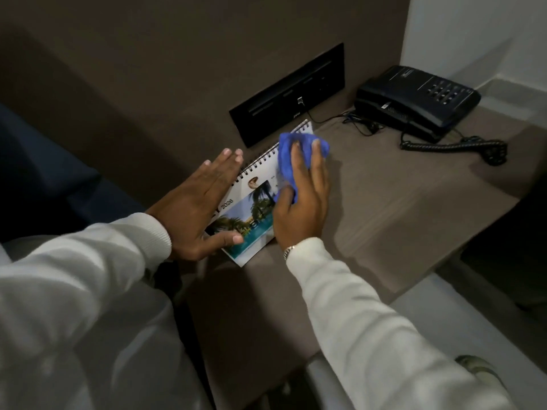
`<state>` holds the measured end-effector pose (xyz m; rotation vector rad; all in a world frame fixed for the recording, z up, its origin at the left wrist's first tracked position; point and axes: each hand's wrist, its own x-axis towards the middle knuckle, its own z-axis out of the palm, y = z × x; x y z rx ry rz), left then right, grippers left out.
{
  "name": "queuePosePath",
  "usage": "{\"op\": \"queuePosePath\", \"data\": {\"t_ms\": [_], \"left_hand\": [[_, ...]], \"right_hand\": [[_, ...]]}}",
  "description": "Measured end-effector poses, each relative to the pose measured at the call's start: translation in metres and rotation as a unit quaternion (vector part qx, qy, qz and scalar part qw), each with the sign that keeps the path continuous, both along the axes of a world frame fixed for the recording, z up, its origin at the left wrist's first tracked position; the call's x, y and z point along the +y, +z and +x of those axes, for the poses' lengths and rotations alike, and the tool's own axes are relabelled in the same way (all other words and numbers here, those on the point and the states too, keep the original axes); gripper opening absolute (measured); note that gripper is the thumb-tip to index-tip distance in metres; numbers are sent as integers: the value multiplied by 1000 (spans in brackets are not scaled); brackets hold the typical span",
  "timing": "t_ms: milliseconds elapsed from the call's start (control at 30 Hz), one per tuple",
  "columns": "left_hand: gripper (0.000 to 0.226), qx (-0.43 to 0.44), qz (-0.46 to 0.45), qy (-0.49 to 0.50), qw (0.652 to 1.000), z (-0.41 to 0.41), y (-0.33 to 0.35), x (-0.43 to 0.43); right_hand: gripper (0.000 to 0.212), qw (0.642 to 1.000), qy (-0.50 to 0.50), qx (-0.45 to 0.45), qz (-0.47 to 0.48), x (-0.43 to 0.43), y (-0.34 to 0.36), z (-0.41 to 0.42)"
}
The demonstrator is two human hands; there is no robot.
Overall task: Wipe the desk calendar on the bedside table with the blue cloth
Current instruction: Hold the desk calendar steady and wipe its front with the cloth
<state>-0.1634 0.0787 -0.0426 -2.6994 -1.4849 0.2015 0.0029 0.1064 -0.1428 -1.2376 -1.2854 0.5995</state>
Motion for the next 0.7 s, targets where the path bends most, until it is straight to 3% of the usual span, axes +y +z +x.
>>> {"op": "queuePosePath", "data": {"t_ms": [233,367,533,700], "left_hand": [[111,27,-10,3,1000,1,3,1],[111,21,-7,-2,1000,-1,3,2],[112,2,-9,-8,1000,-1,2,2],[111,-13,-21,-5,1000,-1,3,2]], "right_hand": [[65,994,18,12,-103,-29,-22,-12],[63,996,49,28,-75,-48,-12,-21],[65,999,10,16,-28,-10,13,-8],[66,984,2,8,-181,-27,0,-4]]}}
